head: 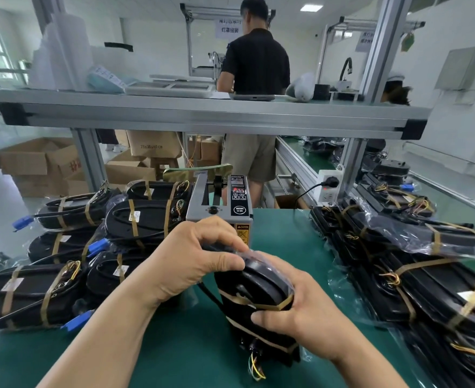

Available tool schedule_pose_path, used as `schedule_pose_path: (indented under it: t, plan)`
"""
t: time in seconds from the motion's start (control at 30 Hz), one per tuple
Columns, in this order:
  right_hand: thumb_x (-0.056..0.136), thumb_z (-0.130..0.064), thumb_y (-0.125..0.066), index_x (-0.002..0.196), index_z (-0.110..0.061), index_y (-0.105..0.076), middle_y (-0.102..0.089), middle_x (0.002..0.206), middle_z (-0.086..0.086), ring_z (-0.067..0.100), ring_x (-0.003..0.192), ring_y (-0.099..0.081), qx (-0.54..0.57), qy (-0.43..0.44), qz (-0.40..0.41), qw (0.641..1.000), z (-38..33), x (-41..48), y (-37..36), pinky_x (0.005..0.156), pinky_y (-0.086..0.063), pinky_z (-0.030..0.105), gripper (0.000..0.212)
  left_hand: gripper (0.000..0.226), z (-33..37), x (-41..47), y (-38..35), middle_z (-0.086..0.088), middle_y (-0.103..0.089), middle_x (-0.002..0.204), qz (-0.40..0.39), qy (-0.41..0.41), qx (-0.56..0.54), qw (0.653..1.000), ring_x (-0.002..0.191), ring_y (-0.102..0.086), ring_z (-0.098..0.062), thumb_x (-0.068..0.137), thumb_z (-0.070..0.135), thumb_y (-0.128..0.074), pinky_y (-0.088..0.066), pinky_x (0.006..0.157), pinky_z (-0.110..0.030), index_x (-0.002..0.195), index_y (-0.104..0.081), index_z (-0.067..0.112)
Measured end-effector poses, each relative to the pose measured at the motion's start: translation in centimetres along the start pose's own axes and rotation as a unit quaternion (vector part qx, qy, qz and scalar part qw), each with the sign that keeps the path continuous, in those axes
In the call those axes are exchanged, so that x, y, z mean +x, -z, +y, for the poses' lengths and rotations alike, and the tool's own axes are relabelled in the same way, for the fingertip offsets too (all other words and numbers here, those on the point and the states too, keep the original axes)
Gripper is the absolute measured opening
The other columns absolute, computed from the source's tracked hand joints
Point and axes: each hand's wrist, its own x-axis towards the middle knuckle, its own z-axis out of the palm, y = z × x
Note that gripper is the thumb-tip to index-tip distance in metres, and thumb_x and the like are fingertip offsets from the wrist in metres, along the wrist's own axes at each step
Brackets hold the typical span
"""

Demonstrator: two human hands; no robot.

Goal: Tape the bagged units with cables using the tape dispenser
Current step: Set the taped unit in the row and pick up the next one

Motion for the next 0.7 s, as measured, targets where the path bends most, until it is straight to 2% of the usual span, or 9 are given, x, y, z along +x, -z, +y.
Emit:
schedule_pose_path:
  t: [0.17,0.23,0.33,0.4,0.47,0.57,0.7]
  plan:
    - [0.072,0.008,-0.072,0.138,-0.027,-0.056,-0.069,0.127,-0.006,0.013,0.12,-0.064,0.002,0.002,0.0,1.0,0.0,0.1,0.0,0.1,-0.045,0.017,0.077,0.007,0.0,0.2,-0.3,-0.01,-0.068,0.082,0.009,-0.008,-0.036,0.999,0.079,-0.066,-0.021,0.066,0.014,-0.081,-0.053,0.077,-0.027,0.07,-0.076,0.009]
    - [0.072,0.007,-0.073,0.136,-0.031,-0.058,-0.069,0.127,-0.004,0.015,0.119,-0.065,0.006,0.002,-0.006,1.0,0.0,0.1,0.0,0.101,-0.045,0.018,0.075,0.009,0.1,0.1,-0.5,-0.01,-0.069,0.078,0.015,-0.011,-0.04,0.999,0.075,-0.065,-0.021,0.069,0.016,-0.08,-0.052,0.072,-0.027,0.069,-0.073,0.011]
    - [0.073,0.005,-0.073,0.136,-0.034,-0.057,-0.069,0.128,-0.004,0.015,0.12,-0.064,0.012,-0.002,-0.004,1.0,0.2,0.1,0.0,0.103,-0.045,0.02,0.076,0.008,0.0,0.0,-1.1,-0.003,-0.071,0.076,0.054,-0.026,0.027,0.998,0.073,-0.066,-0.016,0.076,0.02,-0.079,-0.053,0.069,-0.024,0.071,-0.072,0.019]
    - [0.073,0.003,-0.074,0.135,-0.039,-0.057,-0.069,0.128,-0.005,0.014,0.12,-0.064,0.016,-0.011,-0.006,1.0,0.2,0.1,0.1,0.103,-0.046,0.021,0.077,0.015,-0.1,-0.1,-1.7,0.003,-0.071,0.076,0.092,-0.031,0.082,0.992,0.072,-0.066,-0.01,0.082,0.013,-0.077,-0.052,0.068,-0.023,0.074,-0.071,0.025]
    - [0.073,0.001,-0.075,0.137,-0.039,-0.056,-0.068,0.131,-0.007,0.013,0.122,-0.063,0.015,-0.02,-0.01,1.0,0.2,0.0,0.3,0.106,-0.045,0.026,0.078,0.021,0.0,0.0,-2.1,0.005,-0.071,0.075,0.11,-0.028,0.094,0.989,0.071,-0.066,-0.008,0.084,0.008,-0.074,-0.051,0.067,-0.023,0.075,-0.07,0.026]
    - [0.073,0.0,-0.075,0.142,-0.032,-0.053,-0.063,0.137,-0.007,0.014,0.129,-0.058,0.0,-0.027,-0.009,1.0,0.3,0.1,0.5,0.115,-0.039,0.04,0.079,0.021,0.2,0.2,-2.2,0.004,-0.071,0.075,0.105,-0.017,0.095,0.99,0.07,-0.065,-0.008,0.085,0.008,-0.073,-0.05,0.067,-0.02,0.074,-0.07,0.026]
    - [0.073,0.005,-0.074,0.141,-0.028,-0.055,-0.069,0.128,0.005,0.023,0.12,-0.065,0.024,-0.03,-0.021,0.999,0.2,0.0,1.0,0.111,-0.045,0.04,0.078,0.02,0.3,0.5,-2.3,0.005,-0.069,0.073,0.1,-0.004,0.103,0.99,0.067,-0.063,-0.007,0.086,0.01,-0.072,-0.05,0.065,-0.02,0.074,-0.068,0.025]
